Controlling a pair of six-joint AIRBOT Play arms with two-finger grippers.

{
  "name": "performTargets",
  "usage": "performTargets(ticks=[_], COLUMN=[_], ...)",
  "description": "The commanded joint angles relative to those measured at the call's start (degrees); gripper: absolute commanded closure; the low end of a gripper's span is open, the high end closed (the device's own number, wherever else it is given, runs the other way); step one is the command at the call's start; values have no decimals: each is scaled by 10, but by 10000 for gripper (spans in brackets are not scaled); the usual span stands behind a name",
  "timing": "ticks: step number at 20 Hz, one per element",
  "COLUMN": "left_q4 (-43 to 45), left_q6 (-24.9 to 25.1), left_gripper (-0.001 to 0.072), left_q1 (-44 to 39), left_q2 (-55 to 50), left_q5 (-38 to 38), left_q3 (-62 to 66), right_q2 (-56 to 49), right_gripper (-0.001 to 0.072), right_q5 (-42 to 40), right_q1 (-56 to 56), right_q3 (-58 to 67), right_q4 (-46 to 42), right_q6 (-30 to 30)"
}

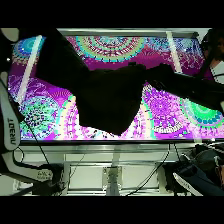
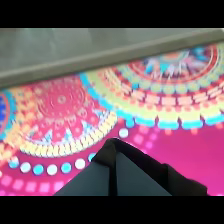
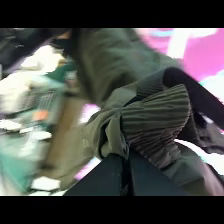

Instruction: Fold the clothes and pants, and hang the long-sleeved shirts on hangers.

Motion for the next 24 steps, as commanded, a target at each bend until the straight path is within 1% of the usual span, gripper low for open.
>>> performTargets(ticks=[1,3,6,9,11,13,14,15,16,17,18,20,23,24], left_q4=[3,2,3,3,2,2,2,2,2,3,2,2,2,2], left_q6=[-24,-43,-44,-45,-45,-45,-45,-45,-45,-49,-60,-109,-236,-258], left_gripper=[706,705,705,705,704,702,686,644,532,398,349,345,345,356], left_q1=[-1,-1,-11,-31,-44,-50,-52,-52,-52,-52,-50,-46,-41,-41], left_q2=[-80,-117,-155,-165,-165,-165,-165,-165,-165,-165,-165,-164,-148,-138], left_q5=[11,38,63,112,153,176,181,186,189,191,192,192,184,171], left_q3=[0,0,0,0,0,0,0,0,0,0,0,0,1,1], right_q2=[-75,-136,-219,-277,-296,-305,-307,-308,-308,-307,-307,-307,-307,-307], right_gripper=[693,693,694,694,693,692,691,634,338,53,33,32,32,33], right_q5=[13,35,42,-24,-69,-106,-126,-148,-166,-177,-181,-177,-172,-161], right_q1=[-35,-68,-86,-85,-87,-94,-101,-110,-120,-129,-140,-159,-189,-199], right_q3=[0,0,0,0,0,0,0,0,0,0,0,0,1,6], right_q4=[-134,-166,-171,-174,-193,-218,-224,-224,-223,-223,-221,-218,-218,-217], right_q6=[7,7,1,-9,-9,-9,-9,-9,-9,-9,-9,-9,-9,-9])
